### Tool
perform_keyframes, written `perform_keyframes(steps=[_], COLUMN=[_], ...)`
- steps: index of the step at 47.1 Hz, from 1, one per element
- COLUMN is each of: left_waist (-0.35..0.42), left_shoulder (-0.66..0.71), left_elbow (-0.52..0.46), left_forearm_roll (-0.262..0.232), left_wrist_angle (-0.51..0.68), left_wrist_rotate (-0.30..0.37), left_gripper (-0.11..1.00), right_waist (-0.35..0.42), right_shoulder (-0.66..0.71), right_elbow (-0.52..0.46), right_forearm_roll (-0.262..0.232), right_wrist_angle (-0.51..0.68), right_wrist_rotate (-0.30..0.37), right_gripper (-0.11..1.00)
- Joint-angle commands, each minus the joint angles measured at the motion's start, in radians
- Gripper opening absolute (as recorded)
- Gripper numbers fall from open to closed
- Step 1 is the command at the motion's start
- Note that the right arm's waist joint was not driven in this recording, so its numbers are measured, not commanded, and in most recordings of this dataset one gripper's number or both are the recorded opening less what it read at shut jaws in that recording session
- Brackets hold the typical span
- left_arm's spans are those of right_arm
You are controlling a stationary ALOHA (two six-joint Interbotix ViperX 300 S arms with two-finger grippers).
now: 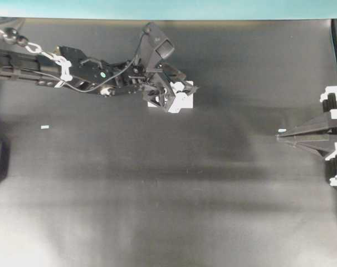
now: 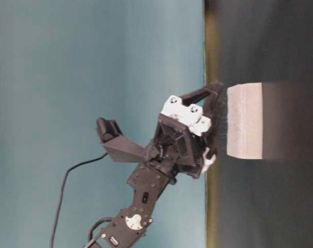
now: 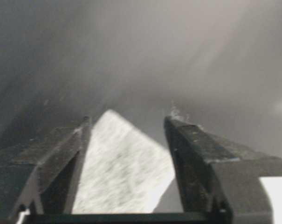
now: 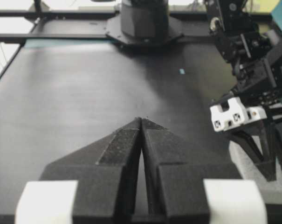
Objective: Push the sponge with the left arm to wipe the table.
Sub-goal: 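Press the left gripper on the sponge and push it toward the front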
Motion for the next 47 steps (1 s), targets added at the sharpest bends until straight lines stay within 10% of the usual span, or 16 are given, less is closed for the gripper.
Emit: perform_keyframes(steps=[1,47], left_waist=[0.002,-0.074], left_shoulder=[0.006,-0.112], left_elbow=[-0.011,0.127], left_forearm_roll=[0.003,0.003], left_wrist_angle=[0.014,0.155], left_wrist_rotate=[-0.014,-0.041], left_gripper=[0.59,0.60], right_waist=[0.000,0.000], right_shoulder=[0.005,0.000], right_elbow=[-0.005,0.009], right_forearm_roll=[0.003,0.003], right_wrist_angle=[-0.011,-0.012], right_wrist_rotate=[-0.003,-0.003], right_gripper=[0.00,0.00])
